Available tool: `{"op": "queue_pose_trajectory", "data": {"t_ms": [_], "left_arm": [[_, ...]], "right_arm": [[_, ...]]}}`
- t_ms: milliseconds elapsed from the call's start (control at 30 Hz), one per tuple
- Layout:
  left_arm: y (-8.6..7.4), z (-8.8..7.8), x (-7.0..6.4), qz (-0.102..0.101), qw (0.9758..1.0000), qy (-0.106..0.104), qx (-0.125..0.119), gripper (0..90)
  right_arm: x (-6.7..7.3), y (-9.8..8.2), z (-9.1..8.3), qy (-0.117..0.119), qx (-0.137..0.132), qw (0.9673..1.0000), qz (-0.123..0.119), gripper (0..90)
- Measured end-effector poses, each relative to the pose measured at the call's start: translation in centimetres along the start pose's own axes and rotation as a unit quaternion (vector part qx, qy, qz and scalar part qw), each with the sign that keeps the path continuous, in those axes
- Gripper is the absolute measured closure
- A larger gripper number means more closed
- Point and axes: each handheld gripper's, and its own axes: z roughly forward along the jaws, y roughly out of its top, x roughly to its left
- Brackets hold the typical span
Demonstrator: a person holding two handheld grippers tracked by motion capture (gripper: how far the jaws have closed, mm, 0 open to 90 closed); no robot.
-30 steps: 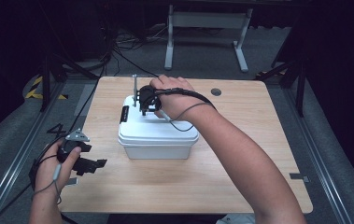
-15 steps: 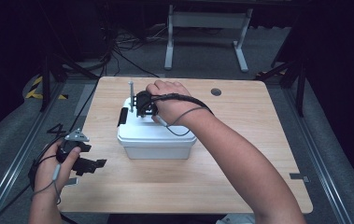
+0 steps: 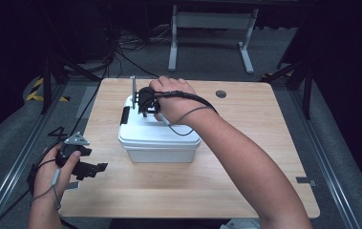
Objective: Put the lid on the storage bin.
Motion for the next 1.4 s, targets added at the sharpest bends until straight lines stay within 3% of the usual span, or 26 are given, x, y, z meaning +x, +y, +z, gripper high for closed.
{"op": "queue_pose_trajectory", "data": {"t_ms": [200, 300, 333, 500, 633, 700, 733, 800, 867, 967, 1200, 1400], "left_arm": [[0.0, 0.0, 0.0, -0.003, 1.0, -0.001, 0.001, 17.1], [0.0, 0.0, 0.2, 0.007, 1.0, 0.004, -0.001, 17.2], [-0.1, 0.0, 0.0, -0.003, 1.0, -0.001, 0.0, 17.2], [-0.1, -0.1, 0.0, -0.002, 1.0, 0.0, -0.001, 17.0], [-0.2, 0.0, 0.1, -0.005, 1.0, 0.001, -0.003, 17.0], [-0.1, 0.0, 0.1, -0.002, 1.0, 0.003, -0.004, 17.0], [-0.1, 0.0, 0.0, -0.005, 1.0, 0.0, -0.001, 17.0], [0.0, 0.1, 0.0, -0.001, 1.0, -0.001, -0.002, 17.0], [0.0, 0.1, 0.0, -0.002, 1.0, -0.001, 0.0, 17.0], [0.3, 0.0, -0.1, -0.003, 1.0, -0.002, -0.004, 17.0], [0.9, 0.6, 0.4, 0.007, 1.0, 0.001, 0.001, 17.0], [1.0, 0.6, 0.4, -0.003, 1.0, -0.002, -0.002, 16.6]], "right_arm": [[0.5, 0.5, 1.7, -0.001, 0.019, 0.9998, -0.011, 85.7], [0.5, 0.1, 1.6, 0.006, 0.019, 0.9998, -0.001, 85.6], [0.5, 0.0, 1.7, 0.006, 0.018, 0.9998, 0.0, 85.5], [0.6, -0.5, 1.6, 0.018, 0.001, 0.9998, 0.012, 83.4], [0.4, -1.1, 1.0, 0.031, -0.03, 0.9981, 0.045, 66.9], [0.3, -1.8, 0.4, 0.044, -0.058, 0.9947, 0.072, 58.4], [0.1, -2.3, -0.1, 0.047, -0.078, 0.9915, 0.093, 54.3], [-0.2, -3.3, -0.8, 0.046, -0.106, 0.9871, 0.111, 52.7], [-0.4, -3.9, -1.3, 0.046, -0.111, 0.9859, 0.117, 52.4], [-0.9, -6.0, -2.4, 0.04, -0.138, 0.9788, 0.146, 50.9], [-1.1, -10.4, -3.9, 0.022, -0.151, 0.9706, 0.186, 46.9], [-1.0, -13.7, -4.4, 0.012, -0.159, 0.9617, 0.223, 42.4]]}}
